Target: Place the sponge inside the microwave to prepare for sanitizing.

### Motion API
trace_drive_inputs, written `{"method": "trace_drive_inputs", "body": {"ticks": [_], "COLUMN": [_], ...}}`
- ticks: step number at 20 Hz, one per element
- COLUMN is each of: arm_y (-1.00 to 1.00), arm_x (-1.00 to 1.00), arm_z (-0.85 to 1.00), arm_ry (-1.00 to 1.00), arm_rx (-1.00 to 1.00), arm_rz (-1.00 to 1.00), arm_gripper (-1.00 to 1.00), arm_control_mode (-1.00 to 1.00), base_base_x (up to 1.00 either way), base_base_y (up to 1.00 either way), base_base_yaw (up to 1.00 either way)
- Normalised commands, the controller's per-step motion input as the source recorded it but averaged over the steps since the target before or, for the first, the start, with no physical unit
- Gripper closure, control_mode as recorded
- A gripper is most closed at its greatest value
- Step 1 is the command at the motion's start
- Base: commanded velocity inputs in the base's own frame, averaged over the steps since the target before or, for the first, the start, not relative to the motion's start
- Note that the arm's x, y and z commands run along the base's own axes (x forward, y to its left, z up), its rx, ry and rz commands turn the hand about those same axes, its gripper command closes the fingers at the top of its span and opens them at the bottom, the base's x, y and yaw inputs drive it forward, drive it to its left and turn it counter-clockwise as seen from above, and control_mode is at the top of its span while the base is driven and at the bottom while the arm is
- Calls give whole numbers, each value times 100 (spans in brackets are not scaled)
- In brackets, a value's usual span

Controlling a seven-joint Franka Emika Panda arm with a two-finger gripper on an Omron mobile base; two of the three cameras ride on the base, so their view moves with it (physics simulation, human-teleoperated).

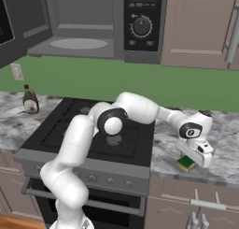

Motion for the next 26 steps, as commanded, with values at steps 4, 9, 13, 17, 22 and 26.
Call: {"method": "trace_drive_inputs", "body": {"ticks": [4, 9, 13, 17, 22, 26], "arm_y": [0, 25, 45, 45, 60, 91], "arm_x": [0, 0, -32, -60, -78, -78], "arm_z": [-1, -8, 16, 53, 57, 58], "arm_ry": [0, -1, -20, -20, -14, -21], "arm_rx": [0, 0, -4, -4, -10, -20], "arm_rz": [0, 0, 4, 11, 12, 18], "arm_gripper": [100, 100, 100, 100, 100, 100], "arm_control_mode": [-100, -100, -100, -100, -100, -100], "base_base_x": [0, 0, 0, 0, 0, 0], "base_base_y": [0, 0, 0, 0, 0, 0], "base_base_yaw": [0, 0, 0, 0, 0, 0]}}
